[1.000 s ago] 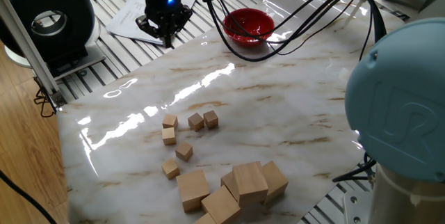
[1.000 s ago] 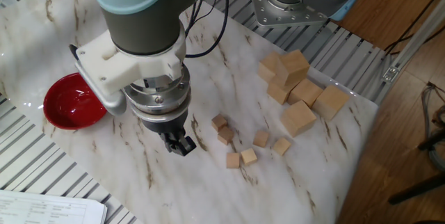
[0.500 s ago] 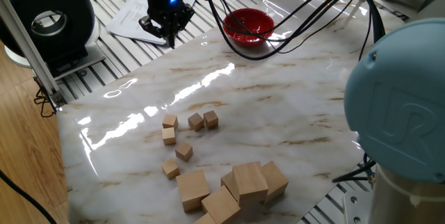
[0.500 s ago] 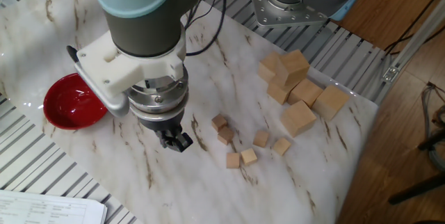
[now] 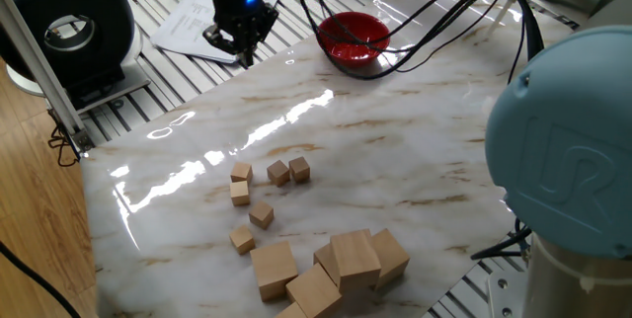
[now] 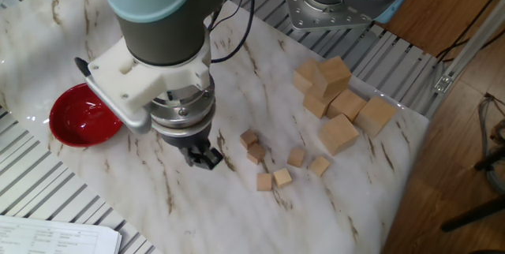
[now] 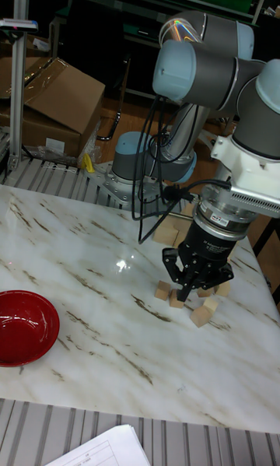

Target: Stack the blocks into a pyramid shape

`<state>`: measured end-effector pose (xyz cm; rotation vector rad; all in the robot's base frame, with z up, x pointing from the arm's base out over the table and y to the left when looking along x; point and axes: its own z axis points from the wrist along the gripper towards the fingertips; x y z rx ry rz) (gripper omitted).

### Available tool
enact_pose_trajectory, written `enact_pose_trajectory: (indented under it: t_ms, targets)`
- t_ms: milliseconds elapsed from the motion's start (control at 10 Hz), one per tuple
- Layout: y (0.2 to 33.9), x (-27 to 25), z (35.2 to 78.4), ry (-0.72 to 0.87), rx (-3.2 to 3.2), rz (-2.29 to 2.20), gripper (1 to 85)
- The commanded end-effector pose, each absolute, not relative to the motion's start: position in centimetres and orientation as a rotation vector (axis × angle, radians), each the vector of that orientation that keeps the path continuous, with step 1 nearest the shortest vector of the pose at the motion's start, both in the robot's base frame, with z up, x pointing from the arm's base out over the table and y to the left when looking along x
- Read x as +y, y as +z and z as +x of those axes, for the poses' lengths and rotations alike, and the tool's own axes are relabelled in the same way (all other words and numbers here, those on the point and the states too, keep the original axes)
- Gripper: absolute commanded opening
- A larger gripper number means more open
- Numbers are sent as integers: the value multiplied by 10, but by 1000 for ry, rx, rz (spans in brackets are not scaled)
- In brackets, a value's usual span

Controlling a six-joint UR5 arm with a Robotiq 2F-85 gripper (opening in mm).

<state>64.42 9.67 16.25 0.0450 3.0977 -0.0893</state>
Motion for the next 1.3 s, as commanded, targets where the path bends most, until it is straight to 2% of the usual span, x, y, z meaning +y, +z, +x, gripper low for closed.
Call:
enact_pose_trajectory:
  t_ms: [0, 100, 200, 400, 800, 1000, 1200]
  targets:
    - [164, 87, 644, -146, 3098, -109, 10]
    - [163, 116, 642, 27, 3110, -23, 10]
    - [164, 132, 636, 124, 3129, 21, 10]
    - [163, 125, 633, 86, 3142, 66, 10]
    - [165, 139, 643, 167, 3102, 70, 10]
    - [164, 122, 647, 70, 3087, 73, 10]
    - [164, 123, 648, 72, 3084, 78, 10]
